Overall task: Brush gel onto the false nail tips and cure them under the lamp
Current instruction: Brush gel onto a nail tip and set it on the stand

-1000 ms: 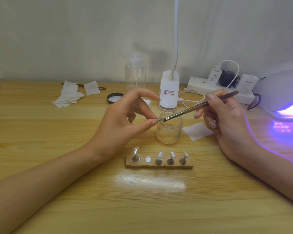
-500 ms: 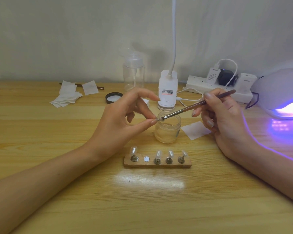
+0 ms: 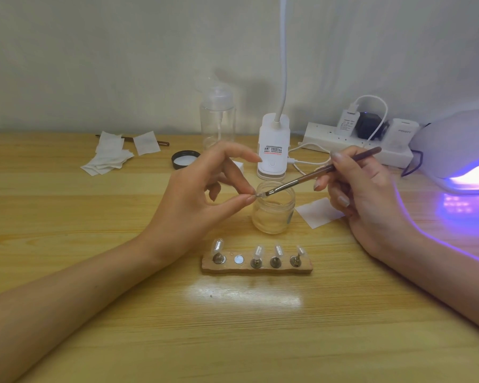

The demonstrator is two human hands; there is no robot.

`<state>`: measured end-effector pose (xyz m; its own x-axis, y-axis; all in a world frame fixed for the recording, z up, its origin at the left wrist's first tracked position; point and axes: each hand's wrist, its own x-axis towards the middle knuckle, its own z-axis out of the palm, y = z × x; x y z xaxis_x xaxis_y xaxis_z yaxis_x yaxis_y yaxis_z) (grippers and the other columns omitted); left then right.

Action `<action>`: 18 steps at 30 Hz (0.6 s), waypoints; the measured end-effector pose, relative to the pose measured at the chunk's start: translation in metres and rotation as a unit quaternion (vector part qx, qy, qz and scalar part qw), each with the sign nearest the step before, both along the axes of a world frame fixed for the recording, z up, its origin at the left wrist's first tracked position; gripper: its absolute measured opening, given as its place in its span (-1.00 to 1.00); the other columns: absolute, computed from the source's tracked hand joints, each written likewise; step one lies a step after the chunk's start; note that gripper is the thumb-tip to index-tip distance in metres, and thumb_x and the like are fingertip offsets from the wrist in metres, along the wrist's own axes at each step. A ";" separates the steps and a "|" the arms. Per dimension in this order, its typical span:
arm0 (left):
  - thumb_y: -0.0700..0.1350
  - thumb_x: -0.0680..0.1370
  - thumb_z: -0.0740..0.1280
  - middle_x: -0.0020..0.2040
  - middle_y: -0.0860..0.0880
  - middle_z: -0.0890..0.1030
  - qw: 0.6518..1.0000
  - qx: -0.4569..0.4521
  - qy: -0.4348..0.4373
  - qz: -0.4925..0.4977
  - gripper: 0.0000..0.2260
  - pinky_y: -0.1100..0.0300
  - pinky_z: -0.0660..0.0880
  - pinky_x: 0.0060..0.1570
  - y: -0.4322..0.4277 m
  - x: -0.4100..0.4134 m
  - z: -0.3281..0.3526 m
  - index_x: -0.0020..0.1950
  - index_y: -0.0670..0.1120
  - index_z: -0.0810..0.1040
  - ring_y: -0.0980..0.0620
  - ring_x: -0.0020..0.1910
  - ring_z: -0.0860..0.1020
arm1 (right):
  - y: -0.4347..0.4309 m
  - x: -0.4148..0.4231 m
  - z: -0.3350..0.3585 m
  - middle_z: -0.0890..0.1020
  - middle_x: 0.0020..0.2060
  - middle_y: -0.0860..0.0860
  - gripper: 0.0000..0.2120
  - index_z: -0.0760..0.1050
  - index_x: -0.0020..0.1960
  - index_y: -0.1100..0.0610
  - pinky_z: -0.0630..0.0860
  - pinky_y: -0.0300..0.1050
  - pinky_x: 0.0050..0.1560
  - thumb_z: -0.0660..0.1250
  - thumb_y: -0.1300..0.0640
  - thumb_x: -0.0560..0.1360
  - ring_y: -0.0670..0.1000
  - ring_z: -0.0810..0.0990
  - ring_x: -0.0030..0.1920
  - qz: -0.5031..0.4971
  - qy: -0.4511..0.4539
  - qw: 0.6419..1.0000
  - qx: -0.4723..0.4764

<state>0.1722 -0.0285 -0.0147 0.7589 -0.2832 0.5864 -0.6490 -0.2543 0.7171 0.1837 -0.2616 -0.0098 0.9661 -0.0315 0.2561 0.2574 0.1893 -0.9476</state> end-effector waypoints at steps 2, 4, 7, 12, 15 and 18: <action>-0.22 0.50 0.47 -0.17 0.06 0.67 1.000 0.003 -0.004 0.001 -0.67 0.24 0.38 -0.21 0.000 0.000 0.000 0.22 -0.03 0.52 -0.05 -0.06 0.64 | 0.000 0.000 0.000 0.63 -0.40 0.06 -0.84 0.45 -0.25 -0.03 0.15 -0.29 -0.53 0.33 -0.02 0.48 -0.10 0.24 -0.57 -0.007 0.000 1.000 0.010; -0.22 0.50 0.47 -0.17 0.07 0.67 1.000 0.006 -0.009 0.002 -0.67 0.25 0.38 -0.21 0.000 0.000 0.000 0.22 -0.04 0.53 -0.03 -0.05 0.65 | -0.001 0.000 0.000 0.64 -0.39 0.04 -0.77 0.49 -0.29 -0.06 0.15 -0.28 -0.53 0.30 0.01 0.55 -0.11 0.25 -0.56 -0.010 -0.009 1.000 0.021; -0.22 0.50 0.47 -0.17 0.07 0.67 1.000 0.007 -0.011 0.003 -0.67 0.25 0.37 -0.21 0.000 -0.001 0.000 0.22 -0.05 0.53 -0.01 -0.06 0.64 | 0.000 -0.001 0.001 0.65 -0.37 0.03 -0.73 0.50 -0.30 -0.10 0.16 -0.30 -0.54 0.28 0.01 0.57 -0.12 0.27 -0.56 0.015 -0.023 0.999 0.021; -0.22 0.50 0.47 -0.17 0.07 0.68 1.000 0.009 -0.013 0.004 -0.68 0.26 0.36 -0.19 -0.001 -0.001 0.001 0.21 -0.04 0.53 -0.03 -0.05 0.63 | 0.000 -0.001 0.001 0.65 -0.38 0.06 -0.81 0.43 -0.22 -0.01 0.15 -0.29 -0.52 0.36 -0.06 0.47 -0.10 0.26 -0.55 0.004 -0.003 1.000 -0.005; -0.21 0.50 0.47 -0.16 0.06 0.68 1.000 0.010 -0.013 0.006 -0.68 0.23 0.37 -0.20 -0.001 -0.001 0.001 0.22 -0.04 0.54 -0.03 -0.05 0.63 | -0.001 0.000 0.000 0.64 -0.39 0.06 -0.84 0.45 -0.24 -0.02 0.17 -0.30 -0.53 0.35 -0.05 0.45 -0.10 0.25 -0.56 -0.005 -0.003 1.000 0.008; -0.21 0.50 0.47 -0.15 0.05 0.68 1.000 0.007 -0.009 0.005 -0.68 0.19 0.38 -0.20 0.000 -0.002 0.001 0.22 -0.02 0.54 -0.04 -0.03 0.64 | 0.000 0.000 0.001 0.66 -0.37 0.04 -0.80 0.49 -0.29 -0.07 0.19 -0.31 -0.54 0.33 -0.03 0.50 -0.11 0.26 -0.56 0.019 -0.027 0.999 0.021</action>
<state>0.1707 -0.0290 -0.0140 0.7515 -0.2836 0.5957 -0.6586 -0.2699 0.7024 0.1838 -0.2621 -0.0087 0.9519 -0.0072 0.3064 0.2992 0.2383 -0.9240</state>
